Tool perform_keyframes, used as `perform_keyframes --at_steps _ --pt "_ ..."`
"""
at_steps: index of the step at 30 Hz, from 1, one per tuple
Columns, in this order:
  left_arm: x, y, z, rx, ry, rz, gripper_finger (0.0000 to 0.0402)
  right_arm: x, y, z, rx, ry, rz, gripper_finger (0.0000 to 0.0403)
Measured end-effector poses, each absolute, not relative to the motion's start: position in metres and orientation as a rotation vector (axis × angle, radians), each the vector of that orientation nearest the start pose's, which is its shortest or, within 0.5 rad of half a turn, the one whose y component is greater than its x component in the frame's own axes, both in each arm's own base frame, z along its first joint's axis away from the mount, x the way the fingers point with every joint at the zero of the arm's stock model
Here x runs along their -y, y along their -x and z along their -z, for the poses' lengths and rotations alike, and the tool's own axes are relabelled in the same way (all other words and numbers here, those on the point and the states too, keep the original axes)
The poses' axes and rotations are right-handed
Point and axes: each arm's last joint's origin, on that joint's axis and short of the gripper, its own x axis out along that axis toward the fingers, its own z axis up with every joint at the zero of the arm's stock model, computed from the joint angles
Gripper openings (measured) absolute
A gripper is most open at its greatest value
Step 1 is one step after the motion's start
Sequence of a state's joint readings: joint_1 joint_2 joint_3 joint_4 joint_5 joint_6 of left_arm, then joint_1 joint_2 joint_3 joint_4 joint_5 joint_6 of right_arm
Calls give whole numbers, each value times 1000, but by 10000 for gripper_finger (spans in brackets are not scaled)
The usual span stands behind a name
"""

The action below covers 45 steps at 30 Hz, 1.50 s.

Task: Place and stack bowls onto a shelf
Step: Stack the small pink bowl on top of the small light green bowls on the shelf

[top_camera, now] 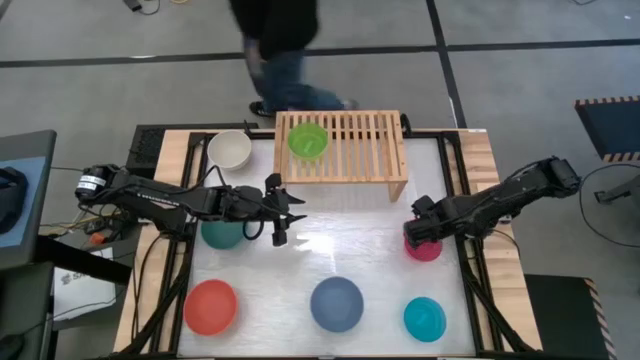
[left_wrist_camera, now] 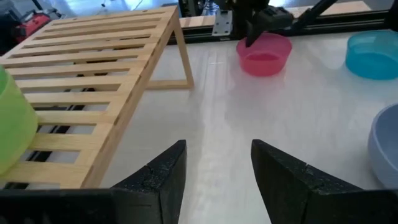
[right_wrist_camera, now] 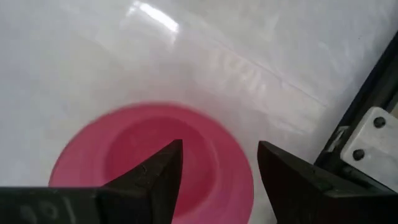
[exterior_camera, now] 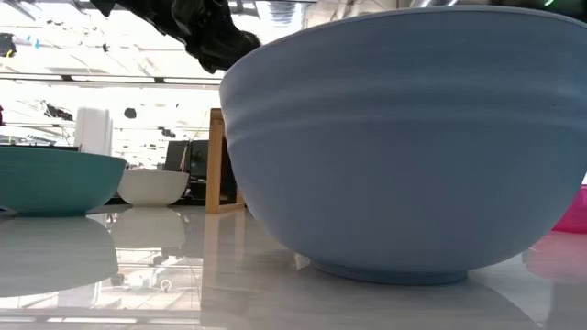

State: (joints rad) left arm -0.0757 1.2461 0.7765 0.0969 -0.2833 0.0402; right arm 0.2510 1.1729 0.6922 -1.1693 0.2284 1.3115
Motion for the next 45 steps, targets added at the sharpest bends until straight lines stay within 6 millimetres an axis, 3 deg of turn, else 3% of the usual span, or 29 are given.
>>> perform_keyframes --at_steps 6,14,25,29,37,45 --pt "12 -270 -261 -380 -111 -211 167 -14 -161 -182 -1347 -586 1055 232" --pt "12 -270 -261 -384 -119 -212 167 2 -172 -169 -1516 -519 897 213" --pt "12 -270 -261 -377 -63 -222 167 -5 -181 -160 -1567 -546 770 53" --pt "12 -270 -261 -376 -53 -224 167 -15 -180 -168 -1498 -577 748 23" --pt "15 -273 -259 -355 72 -228 167 -40 -186 -212 -1139 -527 763 41" --pt "22 -287 -264 -201 73 -199 167 -59 -219 -254 -682 -351 728 24"
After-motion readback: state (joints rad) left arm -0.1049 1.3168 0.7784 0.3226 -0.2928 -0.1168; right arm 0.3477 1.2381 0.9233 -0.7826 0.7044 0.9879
